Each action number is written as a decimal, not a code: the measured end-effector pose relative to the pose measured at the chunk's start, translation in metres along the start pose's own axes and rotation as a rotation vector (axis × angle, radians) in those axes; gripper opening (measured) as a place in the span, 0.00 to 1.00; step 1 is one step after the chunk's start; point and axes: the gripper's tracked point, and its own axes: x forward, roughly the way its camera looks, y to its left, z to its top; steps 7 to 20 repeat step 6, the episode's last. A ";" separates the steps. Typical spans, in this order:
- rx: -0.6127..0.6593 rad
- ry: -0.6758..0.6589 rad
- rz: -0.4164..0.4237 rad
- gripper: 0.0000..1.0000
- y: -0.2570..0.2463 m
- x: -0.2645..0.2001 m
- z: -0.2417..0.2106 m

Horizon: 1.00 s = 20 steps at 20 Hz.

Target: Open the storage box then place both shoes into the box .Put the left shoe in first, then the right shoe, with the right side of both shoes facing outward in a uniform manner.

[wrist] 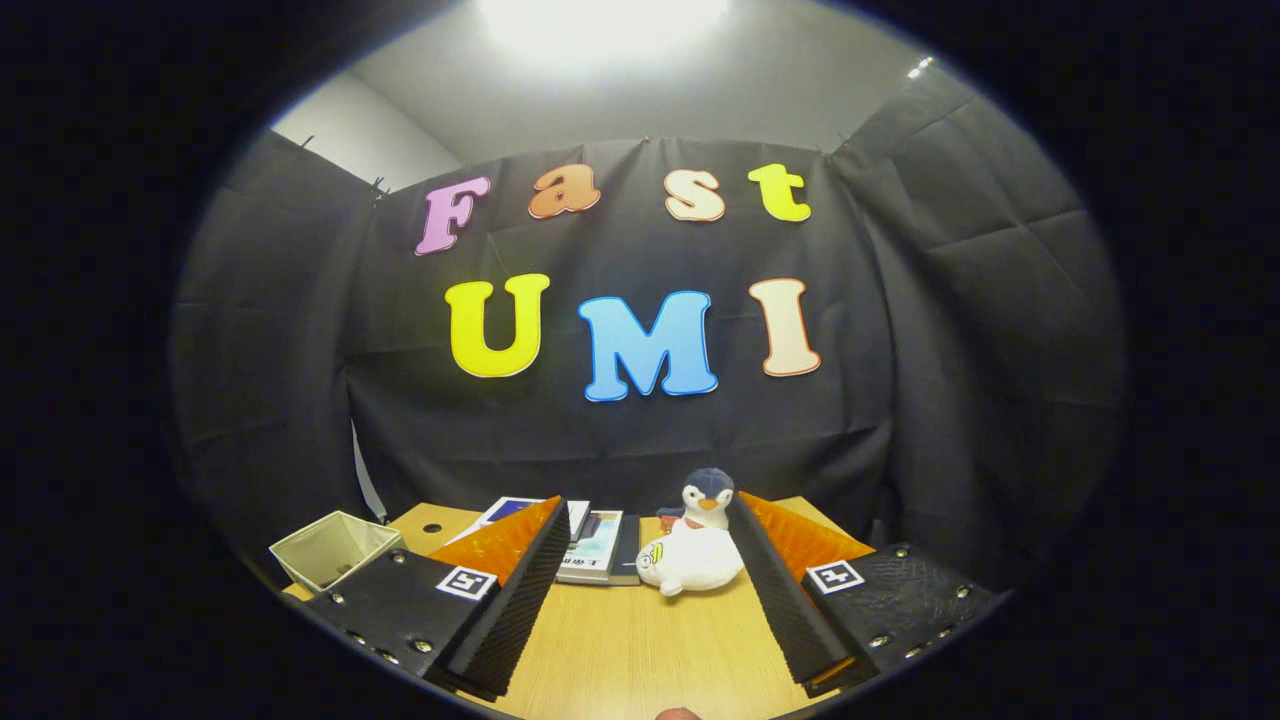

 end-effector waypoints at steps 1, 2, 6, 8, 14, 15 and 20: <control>-0.005 -0.005 -0.004 0.97 -0.004 -0.001 0.002; -0.007 -0.013 -0.008 0.97 -0.006 -0.002 0.005; -0.025 -0.046 -0.021 0.97 -0.014 -0.006 0.012; -0.025 -0.046 -0.021 0.97 -0.014 -0.006 0.012; -0.025 -0.046 -0.021 0.97 -0.014 -0.006 0.012; -0.025 -0.046 -0.021 0.97 -0.014 -0.006 0.012; -0.025 -0.046 -0.021 0.97 -0.014 -0.006 0.012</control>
